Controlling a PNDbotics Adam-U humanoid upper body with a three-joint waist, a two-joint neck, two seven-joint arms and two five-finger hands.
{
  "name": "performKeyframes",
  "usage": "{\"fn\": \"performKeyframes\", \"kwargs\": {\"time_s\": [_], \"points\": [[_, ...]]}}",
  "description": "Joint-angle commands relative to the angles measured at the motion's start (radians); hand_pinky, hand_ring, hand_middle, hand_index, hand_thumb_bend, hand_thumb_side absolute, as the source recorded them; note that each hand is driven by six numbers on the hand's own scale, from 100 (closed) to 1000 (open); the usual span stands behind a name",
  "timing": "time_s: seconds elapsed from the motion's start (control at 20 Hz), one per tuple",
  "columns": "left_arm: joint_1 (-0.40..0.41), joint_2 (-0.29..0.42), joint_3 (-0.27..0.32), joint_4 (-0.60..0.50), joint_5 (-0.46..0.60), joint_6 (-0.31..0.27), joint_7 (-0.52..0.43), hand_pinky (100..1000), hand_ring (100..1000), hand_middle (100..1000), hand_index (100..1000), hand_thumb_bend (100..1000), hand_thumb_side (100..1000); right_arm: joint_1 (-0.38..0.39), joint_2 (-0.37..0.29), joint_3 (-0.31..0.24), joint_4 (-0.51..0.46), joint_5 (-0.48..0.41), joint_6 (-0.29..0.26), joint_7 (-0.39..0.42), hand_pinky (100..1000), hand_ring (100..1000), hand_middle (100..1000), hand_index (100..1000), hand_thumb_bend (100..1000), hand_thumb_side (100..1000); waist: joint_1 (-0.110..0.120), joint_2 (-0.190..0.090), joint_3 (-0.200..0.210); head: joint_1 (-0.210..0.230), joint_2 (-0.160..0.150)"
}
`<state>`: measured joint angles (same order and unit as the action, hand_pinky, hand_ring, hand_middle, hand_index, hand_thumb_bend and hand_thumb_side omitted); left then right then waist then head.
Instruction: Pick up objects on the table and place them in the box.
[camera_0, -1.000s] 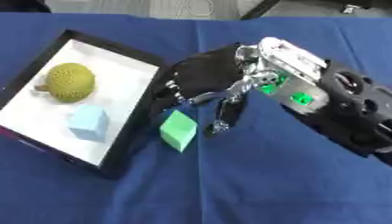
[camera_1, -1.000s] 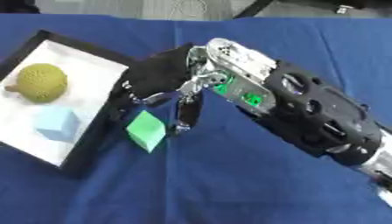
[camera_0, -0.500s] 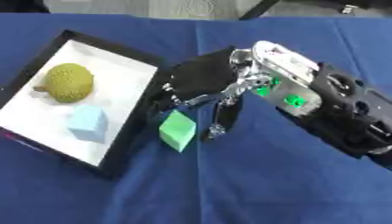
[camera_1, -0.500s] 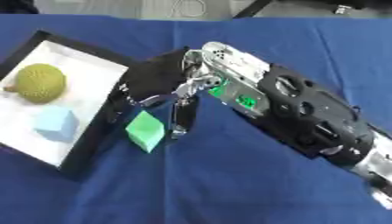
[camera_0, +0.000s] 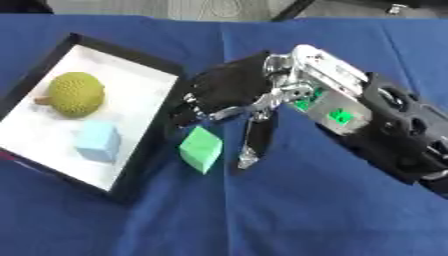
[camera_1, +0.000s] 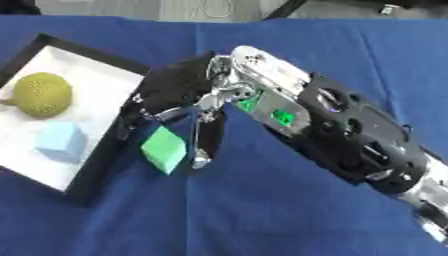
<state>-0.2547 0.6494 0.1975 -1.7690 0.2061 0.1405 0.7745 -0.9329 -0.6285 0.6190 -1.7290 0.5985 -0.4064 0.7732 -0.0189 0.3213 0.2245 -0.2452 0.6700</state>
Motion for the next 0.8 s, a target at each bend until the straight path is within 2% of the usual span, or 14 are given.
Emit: {"fn": "performKeyframes", "kwargs": {"time_s": [0.05,0.3,0.8], "points": [[-0.005,0.021,0.005,-0.005,0.003,-0.001,-0.003,707,797,845,850,518,599,-0.011,-0.006,-0.018,-0.013,0.016,-0.129,0.134,920,899,838,901,585,271,0.012,-0.003,0.0,-0.003,-0.016],[-0.004,0.018,0.005,-0.005,0.001,0.0,-0.004,707,797,846,850,516,600,-0.007,0.0,-0.029,-0.01,0.034,-0.113,0.134,913,891,828,894,566,276,0.013,-0.001,0.001,-0.008,-0.019],[-0.005,0.015,0.003,-0.006,0.001,0.0,-0.005,709,798,847,850,513,602,-0.006,0.016,-0.054,-0.016,0.057,-0.048,0.134,904,883,822,884,543,282,0.013,0.003,0.002,-0.009,-0.026]]}}
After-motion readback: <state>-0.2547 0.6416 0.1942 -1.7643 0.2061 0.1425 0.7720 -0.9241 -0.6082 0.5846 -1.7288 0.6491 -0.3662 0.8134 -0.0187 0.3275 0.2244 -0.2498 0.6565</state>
